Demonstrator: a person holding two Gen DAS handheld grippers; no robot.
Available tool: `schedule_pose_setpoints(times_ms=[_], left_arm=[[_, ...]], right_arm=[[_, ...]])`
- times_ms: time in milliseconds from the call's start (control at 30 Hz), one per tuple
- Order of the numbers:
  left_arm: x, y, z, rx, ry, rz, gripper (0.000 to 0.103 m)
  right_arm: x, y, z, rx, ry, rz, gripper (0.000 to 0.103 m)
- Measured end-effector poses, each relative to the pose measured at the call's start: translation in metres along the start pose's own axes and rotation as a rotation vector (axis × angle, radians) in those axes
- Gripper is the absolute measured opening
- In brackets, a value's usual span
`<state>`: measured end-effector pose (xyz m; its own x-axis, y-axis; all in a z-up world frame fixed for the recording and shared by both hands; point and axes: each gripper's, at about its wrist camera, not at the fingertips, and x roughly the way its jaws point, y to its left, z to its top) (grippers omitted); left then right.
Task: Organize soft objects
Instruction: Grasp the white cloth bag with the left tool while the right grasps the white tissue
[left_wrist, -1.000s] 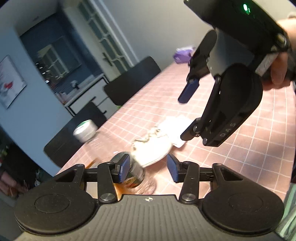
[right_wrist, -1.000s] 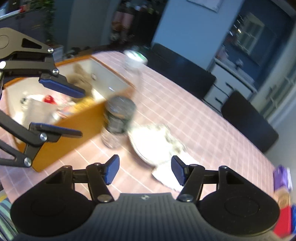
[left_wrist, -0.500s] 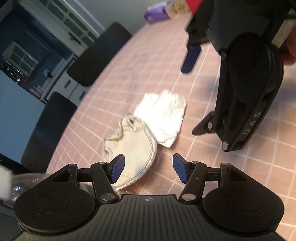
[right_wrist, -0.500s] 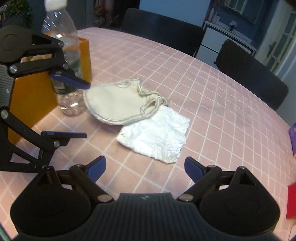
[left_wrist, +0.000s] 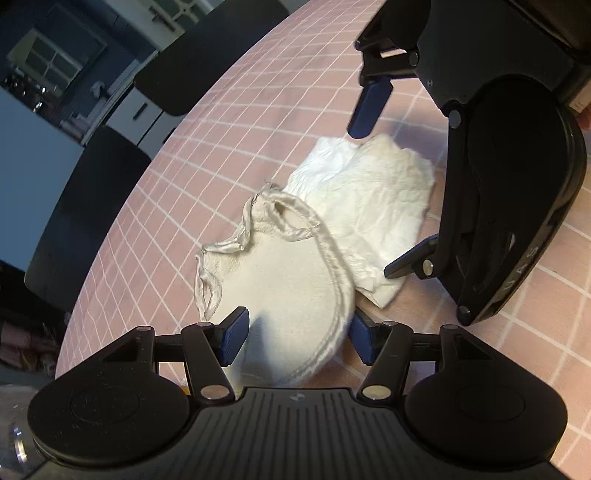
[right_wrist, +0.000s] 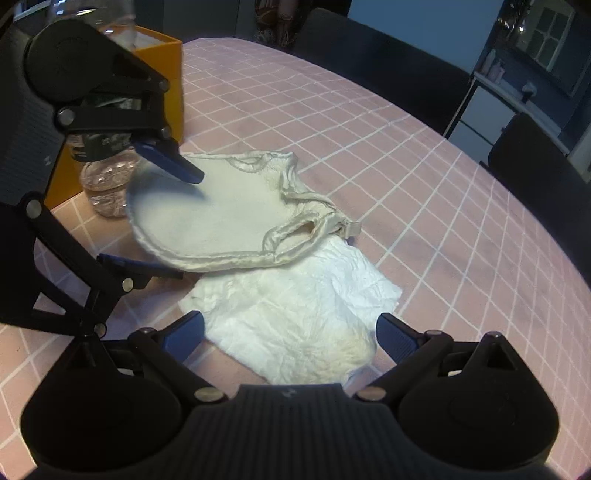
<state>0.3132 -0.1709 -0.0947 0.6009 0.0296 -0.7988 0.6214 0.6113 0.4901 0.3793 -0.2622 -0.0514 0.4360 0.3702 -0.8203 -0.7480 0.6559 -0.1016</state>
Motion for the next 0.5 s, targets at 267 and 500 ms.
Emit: schedule_pose_setpoints(times_ms=[267,500], left_arm=[[0.006,0.002,-0.004,-0.038,0.004,0.001,0.047],[0.004,0.002,-0.004,-0.046,-0.003,-0.002,0.018]], right_arm=[[0.012,-0.011,-0.006,0.079,-0.01,0.058,0.089],[0.007,-0.015,-0.007,0.109,-0.025,0.025,0.066]])
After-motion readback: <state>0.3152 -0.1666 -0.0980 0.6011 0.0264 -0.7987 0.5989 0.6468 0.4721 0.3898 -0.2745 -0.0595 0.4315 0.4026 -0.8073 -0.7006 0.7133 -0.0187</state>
